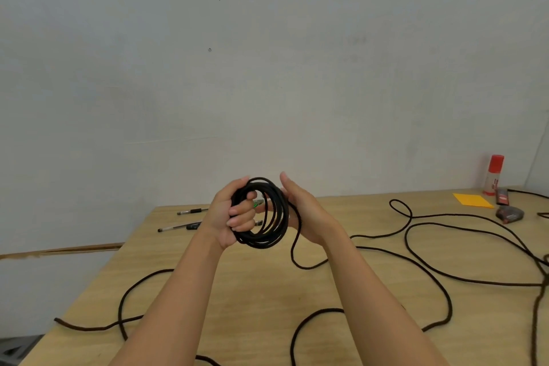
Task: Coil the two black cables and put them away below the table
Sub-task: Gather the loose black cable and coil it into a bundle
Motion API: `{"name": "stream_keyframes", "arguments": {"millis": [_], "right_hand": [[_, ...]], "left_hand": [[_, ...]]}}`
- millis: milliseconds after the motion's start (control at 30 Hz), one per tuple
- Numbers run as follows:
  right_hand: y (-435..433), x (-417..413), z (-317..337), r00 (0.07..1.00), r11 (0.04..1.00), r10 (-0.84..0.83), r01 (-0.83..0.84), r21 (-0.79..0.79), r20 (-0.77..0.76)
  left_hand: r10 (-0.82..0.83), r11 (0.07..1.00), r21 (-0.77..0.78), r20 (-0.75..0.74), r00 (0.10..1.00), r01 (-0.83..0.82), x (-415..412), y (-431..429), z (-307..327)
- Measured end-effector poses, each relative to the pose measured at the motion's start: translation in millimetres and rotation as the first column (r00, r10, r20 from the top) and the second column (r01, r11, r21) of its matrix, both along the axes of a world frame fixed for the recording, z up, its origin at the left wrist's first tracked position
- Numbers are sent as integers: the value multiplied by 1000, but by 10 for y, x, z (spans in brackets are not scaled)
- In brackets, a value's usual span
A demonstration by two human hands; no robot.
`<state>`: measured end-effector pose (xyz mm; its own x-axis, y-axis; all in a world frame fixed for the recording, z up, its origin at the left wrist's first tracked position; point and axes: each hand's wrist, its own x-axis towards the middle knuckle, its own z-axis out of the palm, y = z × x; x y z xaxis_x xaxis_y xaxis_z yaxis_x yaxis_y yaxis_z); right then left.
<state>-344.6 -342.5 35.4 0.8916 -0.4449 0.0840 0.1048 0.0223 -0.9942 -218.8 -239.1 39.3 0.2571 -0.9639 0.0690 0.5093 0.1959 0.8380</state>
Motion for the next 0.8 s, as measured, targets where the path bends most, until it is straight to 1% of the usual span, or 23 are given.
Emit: {"name": "stream_keyframes", "arguments": {"millis": [67, 100, 167, 200, 267, 333, 400, 467, 567, 633, 667, 700, 733, 767, 800], "right_hand": [[30, -32, 32, 997, 994, 72, -74, 81, 24], [42, -43, 50, 997, 994, 73, -75, 83, 24], [74, -57, 88, 1000, 1000, 10, -10, 27, 2], [76, -51, 105, 999, 999, -39, 40, 25, -15], [75, -44, 124, 992, 989, -110, 115, 89, -61], [74, -27, 119, 982, 977, -148, 164, 137, -116], [92, -11, 100, 976, 971, -167, 188, 150, -143], [117, 13, 60, 978, 974, -176, 189, 124, -108], [130, 52, 0, 971, 972, -235, 235, 10, -43], [118, 97, 1, 946, 946, -324, 324, -11, -4], [100, 125, 14, 926, 926, -378, 377, 12, 15], [84, 150, 40, 902, 902, -431, 429, 57, 35], [71, 168, 76, 875, 874, -480, 472, 120, 58], [59, 177, 123, 849, 844, -523, 501, 192, 83], [42, 182, 173, 824, 814, -556, 515, 269, 108]], "left_hand": [[15, 1000, -8, -39, 999, -15, -10, -14, 19], [39, 999, 4, -45, 998, -38, -12, -23, 21], [116, 992, 57, -20, 993, -115, -22, -44, 18], [159, 984, 83, 7, 987, -159, -31, -54, 11], [247, 957, 129, 101, 964, -259, -83, -71, -6], [311, 924, 157, 226, 923, -349, -145, -102, -19], [344, 900, 165, 298, 890, -403, -196, -128, -11], [353, 895, 156, 321, 879, -417, -213, -128, 17], [318, 910, 128, 391, 864, -393, -251, -123, 51], [351, 888, 98, 488, 799, -450, -256, -140, 65], [396, 866, 76, 500, 770, -495, -245, -151, 52], [436, 853, 65, 457, 775, -518, -237, -149, 28], [447, 858, 76, 380, 810, -509, -227, -130, -19], [419, 882, 84, 309, 854, -463, -219, -113, -92], [354, 920, 77, 260, 898, -385, -237, -90, -182]]}}
